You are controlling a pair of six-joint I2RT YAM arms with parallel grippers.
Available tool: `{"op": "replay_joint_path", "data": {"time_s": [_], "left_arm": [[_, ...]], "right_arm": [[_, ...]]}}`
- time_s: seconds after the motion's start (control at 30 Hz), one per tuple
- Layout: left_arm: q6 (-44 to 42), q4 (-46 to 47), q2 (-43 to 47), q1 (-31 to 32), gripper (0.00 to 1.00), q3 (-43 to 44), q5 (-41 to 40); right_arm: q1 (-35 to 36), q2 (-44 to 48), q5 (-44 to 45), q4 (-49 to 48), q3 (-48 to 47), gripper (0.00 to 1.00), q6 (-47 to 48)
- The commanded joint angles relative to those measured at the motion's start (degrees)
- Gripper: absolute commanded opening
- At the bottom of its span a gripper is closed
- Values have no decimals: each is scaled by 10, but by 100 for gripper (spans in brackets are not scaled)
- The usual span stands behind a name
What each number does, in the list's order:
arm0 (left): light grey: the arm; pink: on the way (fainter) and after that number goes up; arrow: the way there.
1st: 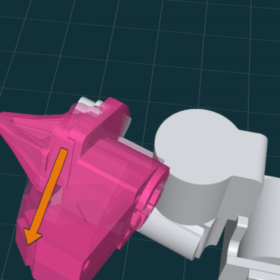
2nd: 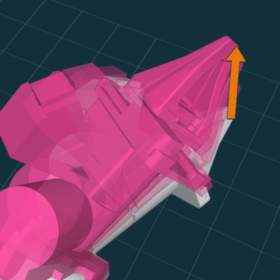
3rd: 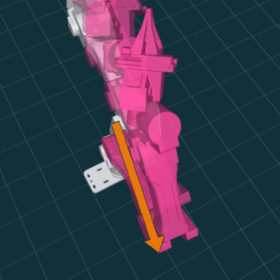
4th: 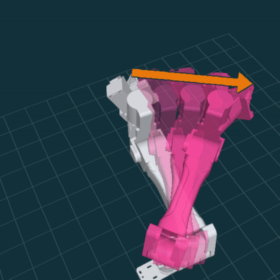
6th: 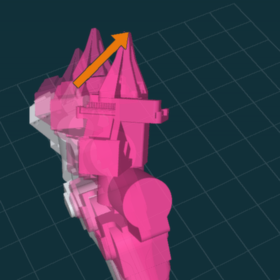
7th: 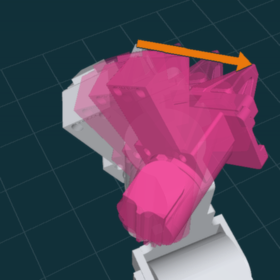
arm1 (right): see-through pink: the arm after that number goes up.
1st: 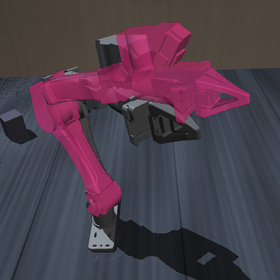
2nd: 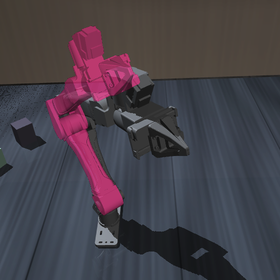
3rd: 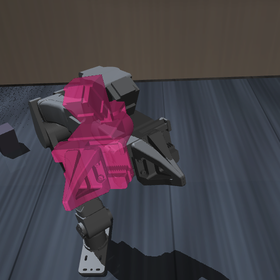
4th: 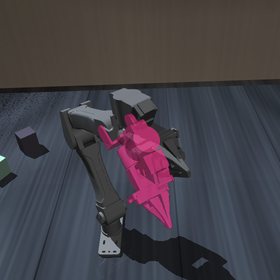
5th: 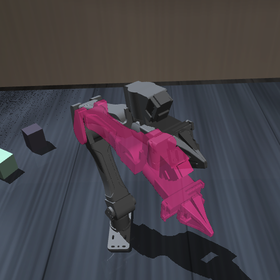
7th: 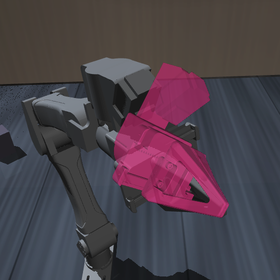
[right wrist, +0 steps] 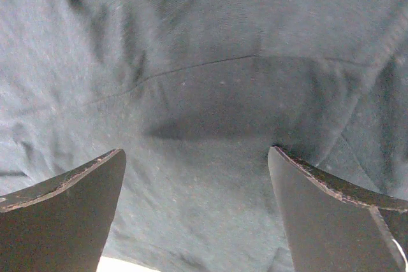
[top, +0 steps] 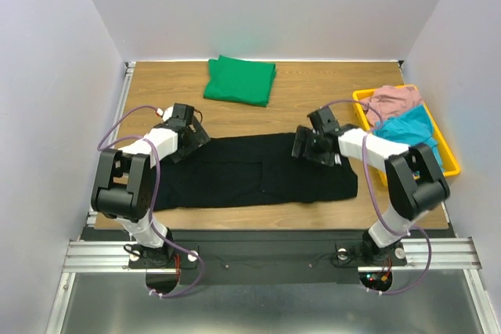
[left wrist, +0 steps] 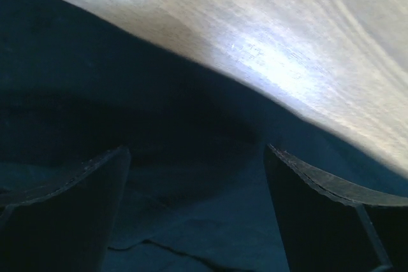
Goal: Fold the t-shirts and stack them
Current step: Fold the tshirt
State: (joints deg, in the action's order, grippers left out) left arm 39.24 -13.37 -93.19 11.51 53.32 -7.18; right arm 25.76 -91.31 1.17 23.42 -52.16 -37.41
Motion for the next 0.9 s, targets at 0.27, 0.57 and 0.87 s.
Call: {"op": "replay_joint_path", "data": {"time_s": [0.27,0.57,0.87], "left_arm": [[72,21,131,88,98,-193,46],[96,55,185,195,98,-230,137],[55,-20,266,224,98,-199,147]], "right_arm": [[-143,-333,-133,-21,-305,100,274],[-182,-490,-103,65,-548,100,392],[-197,-513,-69,93,-684,100,432]]}}
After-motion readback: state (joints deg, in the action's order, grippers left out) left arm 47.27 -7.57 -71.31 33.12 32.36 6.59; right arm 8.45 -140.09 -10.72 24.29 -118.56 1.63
